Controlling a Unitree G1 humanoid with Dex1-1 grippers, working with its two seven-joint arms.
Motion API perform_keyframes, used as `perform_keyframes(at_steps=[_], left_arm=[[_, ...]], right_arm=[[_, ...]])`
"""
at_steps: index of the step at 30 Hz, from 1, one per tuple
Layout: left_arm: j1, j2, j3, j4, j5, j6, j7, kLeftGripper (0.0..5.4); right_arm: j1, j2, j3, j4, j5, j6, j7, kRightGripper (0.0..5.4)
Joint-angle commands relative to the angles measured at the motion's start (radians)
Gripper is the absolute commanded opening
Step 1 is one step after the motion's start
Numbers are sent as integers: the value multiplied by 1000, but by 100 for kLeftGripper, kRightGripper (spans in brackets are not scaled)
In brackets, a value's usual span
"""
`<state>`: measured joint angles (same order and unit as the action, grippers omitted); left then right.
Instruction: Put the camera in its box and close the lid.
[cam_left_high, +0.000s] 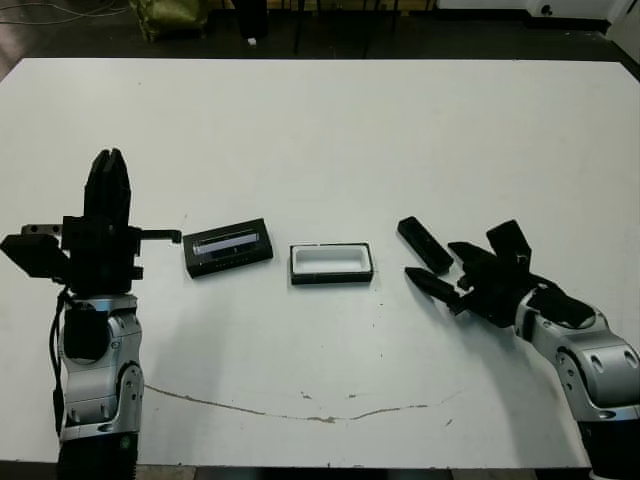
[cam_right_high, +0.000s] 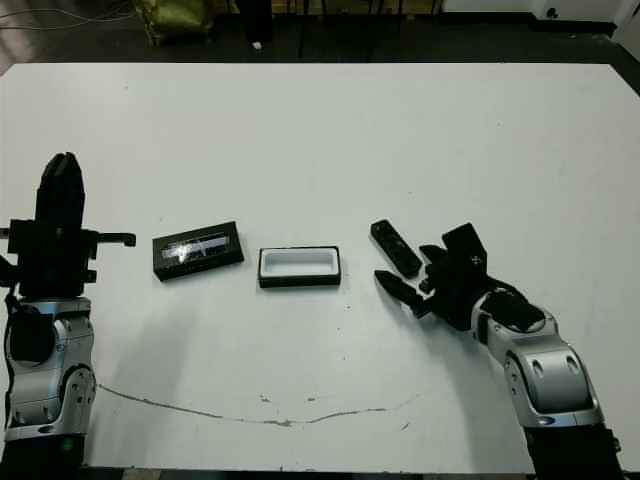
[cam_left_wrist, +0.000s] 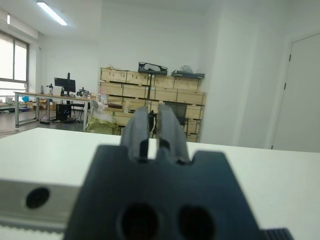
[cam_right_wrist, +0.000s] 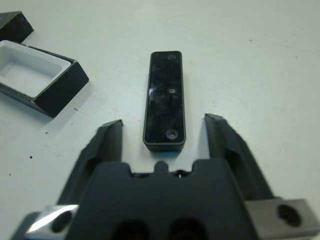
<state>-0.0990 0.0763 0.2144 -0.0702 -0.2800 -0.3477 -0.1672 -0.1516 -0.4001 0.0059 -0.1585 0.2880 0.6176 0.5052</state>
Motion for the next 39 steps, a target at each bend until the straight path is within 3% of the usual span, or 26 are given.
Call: perform_keyframes(at_steps=[1, 11, 16, 23, 25, 28, 30, 32, 34, 39], left_arm=[[20, 2, -1, 2, 3, 18, 3, 0], [20, 2, -1, 2, -3, 21, 0, 0], [24, 0, -4, -7, -6, 35, 2, 0], [26, 3, -5, -6, -3, 32, 1, 0], [28, 0, -5, -12, -4, 43, 8, 0], [29, 1, -5, -14, -6, 47, 6, 0], [28, 4, -4, -6, 3, 34, 4, 0], [27, 5, -3, -3, 5, 30, 2, 0], [27, 2, -4, -2, 6, 29, 4, 0], [27, 5, -3, 6, -12, 24, -12, 0]], right_arm=[[53, 10, 9, 11, -8, 10, -14, 236], [58, 8, 2, -1, -3, -36, -18, 25], [37, 2, 3, 5, -37, -102, -22, 16], [-60, 6, -85, 24, 29, -150, 13, 16], [-101, -1, -112, 25, 63, -142, 31, 16], [-178, -32, -138, 42, 133, -74, 84, 15], [-254, -63, -139, 91, 182, -13, 145, 15], [-333, -95, -118, 168, 187, 4, 206, 15], [-417, -121, -79, 285, 160, -36, 295, 15], [-603, -123, 19, 632, 65, -293, 578, 14]])
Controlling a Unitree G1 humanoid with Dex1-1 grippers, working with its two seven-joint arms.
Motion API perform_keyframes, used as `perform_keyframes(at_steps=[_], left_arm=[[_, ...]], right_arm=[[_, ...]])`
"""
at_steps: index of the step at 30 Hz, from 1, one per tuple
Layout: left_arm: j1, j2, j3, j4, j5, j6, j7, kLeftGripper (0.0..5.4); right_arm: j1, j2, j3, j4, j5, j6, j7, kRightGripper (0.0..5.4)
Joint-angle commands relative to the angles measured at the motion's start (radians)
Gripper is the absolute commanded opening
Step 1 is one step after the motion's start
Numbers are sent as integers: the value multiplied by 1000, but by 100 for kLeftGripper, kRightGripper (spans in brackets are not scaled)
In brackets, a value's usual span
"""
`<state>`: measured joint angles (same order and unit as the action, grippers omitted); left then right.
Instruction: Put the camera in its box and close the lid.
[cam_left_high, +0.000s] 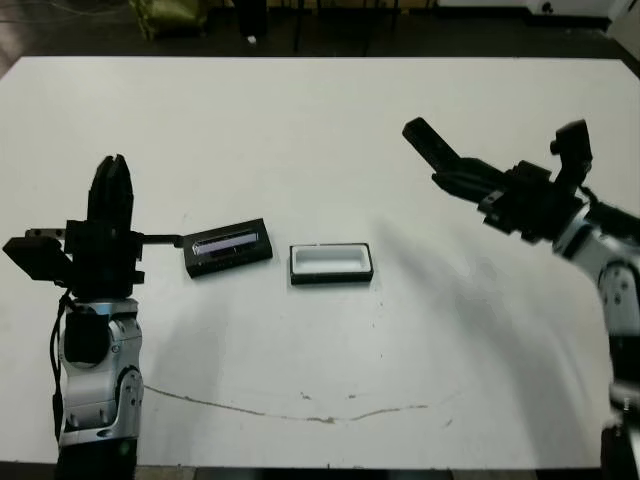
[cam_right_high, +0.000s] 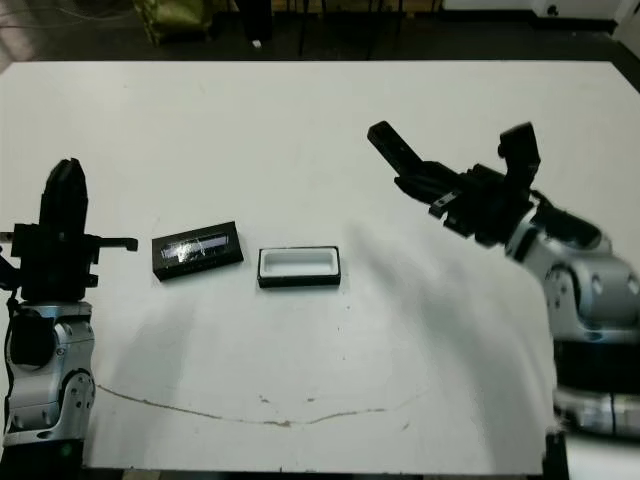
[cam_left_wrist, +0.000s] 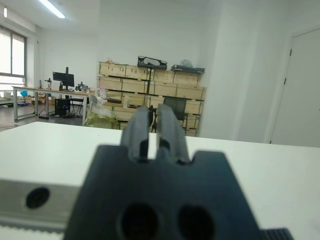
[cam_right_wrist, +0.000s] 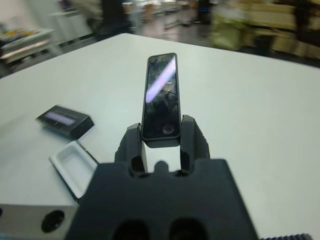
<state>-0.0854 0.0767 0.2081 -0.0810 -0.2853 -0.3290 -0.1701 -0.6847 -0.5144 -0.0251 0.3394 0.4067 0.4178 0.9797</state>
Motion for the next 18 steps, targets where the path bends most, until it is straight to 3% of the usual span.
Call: perform_keyframes(at_steps=[1, 6, 10, 18], left_arm=[[15, 4, 4, 13, -6, 10, -6, 0], [17, 1, 4, 9, 1, 13, 3, 0], [13, 3, 4, 21, 9, -1, 1, 0], [16, -7, -9, 6, 7, 15, 8, 0]], right_arm=[[-102, -7, 72, 183, -77, -123, 143, 14], [-217, 13, 153, 338, -184, -262, 264, 14], [-258, 32, 201, 354, -235, -302, 319, 14], [-273, 35, 273, 260, -271, -203, 419, 14]])
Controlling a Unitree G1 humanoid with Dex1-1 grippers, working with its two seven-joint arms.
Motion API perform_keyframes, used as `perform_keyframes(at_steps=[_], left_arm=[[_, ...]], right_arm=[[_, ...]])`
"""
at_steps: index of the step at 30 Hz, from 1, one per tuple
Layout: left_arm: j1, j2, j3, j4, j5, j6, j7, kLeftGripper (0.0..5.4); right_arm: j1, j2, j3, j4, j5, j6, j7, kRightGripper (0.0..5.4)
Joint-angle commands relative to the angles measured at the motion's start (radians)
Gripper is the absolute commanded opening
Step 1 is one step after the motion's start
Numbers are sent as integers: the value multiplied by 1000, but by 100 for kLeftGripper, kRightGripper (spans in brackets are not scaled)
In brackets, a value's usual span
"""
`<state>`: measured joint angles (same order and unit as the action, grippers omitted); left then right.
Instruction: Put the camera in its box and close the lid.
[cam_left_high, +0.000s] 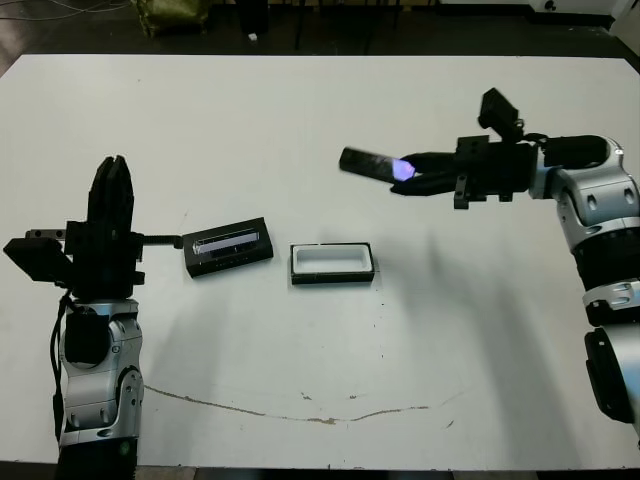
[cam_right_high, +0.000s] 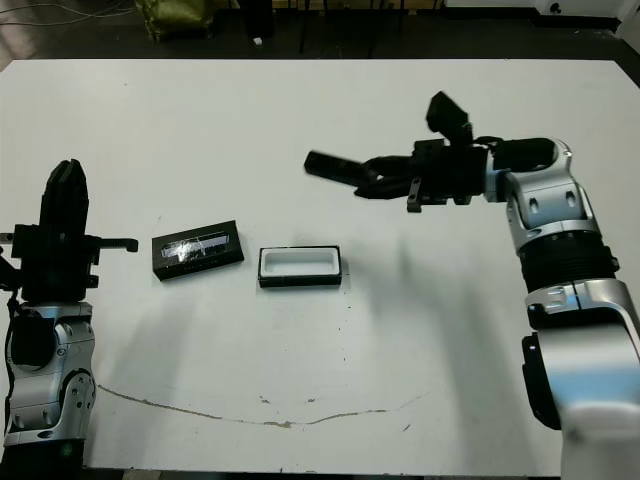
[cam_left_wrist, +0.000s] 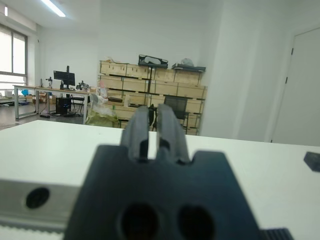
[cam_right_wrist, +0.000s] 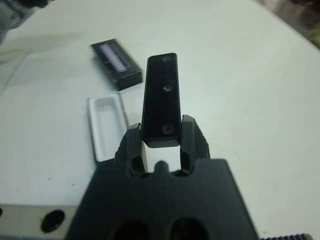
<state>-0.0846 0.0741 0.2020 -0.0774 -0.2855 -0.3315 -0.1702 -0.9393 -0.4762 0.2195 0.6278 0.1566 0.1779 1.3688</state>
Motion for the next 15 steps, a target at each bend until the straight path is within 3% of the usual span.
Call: perform_keyframes(at_steps=[1, 15], left_arm=[[17, -5, -5, -1, 12, 22, 13, 0], [40, -18, -21, -83, 14, 116, 56, 0]], right_arm=[[-20, -2, 36, -36, -25, 35, 42, 14], [-18, 18, 112, -68, -43, 80, 168, 14]])
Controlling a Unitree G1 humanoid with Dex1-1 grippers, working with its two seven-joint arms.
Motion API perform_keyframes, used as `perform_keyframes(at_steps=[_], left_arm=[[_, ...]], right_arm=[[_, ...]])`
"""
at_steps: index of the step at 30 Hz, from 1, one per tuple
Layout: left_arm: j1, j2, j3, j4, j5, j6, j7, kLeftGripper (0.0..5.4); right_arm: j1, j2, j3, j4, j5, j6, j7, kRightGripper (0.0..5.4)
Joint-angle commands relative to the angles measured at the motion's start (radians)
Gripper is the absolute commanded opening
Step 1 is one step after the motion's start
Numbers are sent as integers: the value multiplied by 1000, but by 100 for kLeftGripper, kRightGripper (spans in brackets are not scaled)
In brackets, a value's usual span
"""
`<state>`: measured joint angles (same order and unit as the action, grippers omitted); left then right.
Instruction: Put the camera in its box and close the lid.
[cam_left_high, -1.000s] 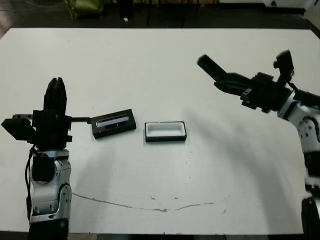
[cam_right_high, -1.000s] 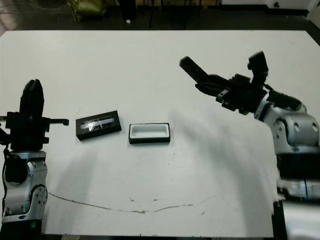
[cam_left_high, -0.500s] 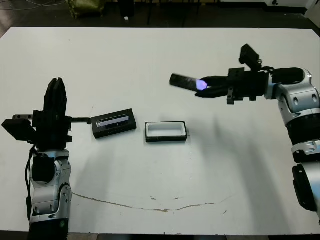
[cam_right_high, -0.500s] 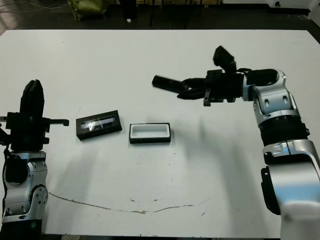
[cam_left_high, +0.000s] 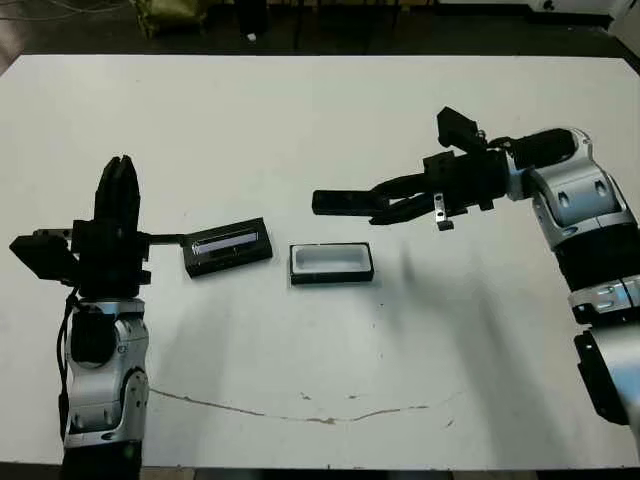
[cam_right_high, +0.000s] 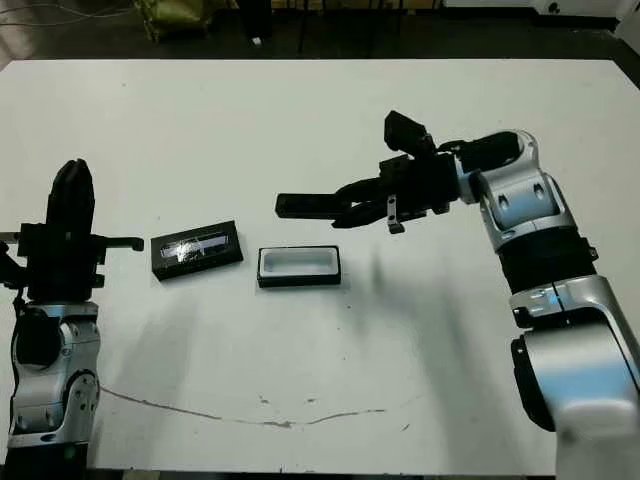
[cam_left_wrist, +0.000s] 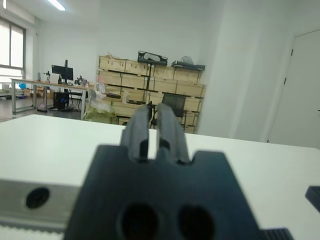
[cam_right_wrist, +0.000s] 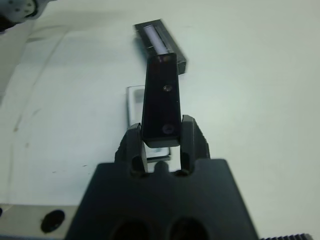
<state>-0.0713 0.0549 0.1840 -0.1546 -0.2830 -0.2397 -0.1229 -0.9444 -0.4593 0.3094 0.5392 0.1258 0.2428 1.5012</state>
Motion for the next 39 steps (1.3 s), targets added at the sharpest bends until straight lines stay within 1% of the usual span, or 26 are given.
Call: perform_keyframes(at_steps=[1, 3, 6, 11, 14, 16, 18, 24, 29, 35, 39], left_arm=[[27, 1, -4, -6, 18, 24, 10, 0], [28, 0, -5, -9, 26, 29, 15, 0], [25, 0, -6, -4, 10, 28, -1, 0], [27, -7, -8, -9, 18, 35, 9, 0], [28, -5, -7, -5, 28, 28, 8, 0], [27, -5, -5, -2, 18, 26, 0, 0], [28, -6, -5, -4, 16, 30, 0, 0], [28, -8, -5, 0, 19, 23, -1, 0], [27, -7, -3, 8, 20, 12, -5, 0], [29, -10, -4, 7, 19, 14, -2, 0], [31, -9, -6, 8, 28, 10, -1, 0]], right_arm=[[-21, 5, 33, 38, -18, 18, 51, 14], [-31, 10, 48, 64, -32, 9, 65, 14], [-51, 26, 65, 114, -48, -5, 90, 14], [-78, 55, 74, 194, -79, -57, 99, 14], [-87, 71, 76, 231, -84, -89, 111, 14], [-89, 79, 73, 249, -84, -114, 113, 14], [-92, 86, 71, 265, -83, -123, 113, 14], [-104, 101, 75, 296, -96, -129, 113, 13], [-111, 112, 88, 310, -90, -132, 113, 13], [-113, 115, 93, 298, -121, -151, 105, 13], [-119, 119, 95, 296, -144, -119, 105, 13]])
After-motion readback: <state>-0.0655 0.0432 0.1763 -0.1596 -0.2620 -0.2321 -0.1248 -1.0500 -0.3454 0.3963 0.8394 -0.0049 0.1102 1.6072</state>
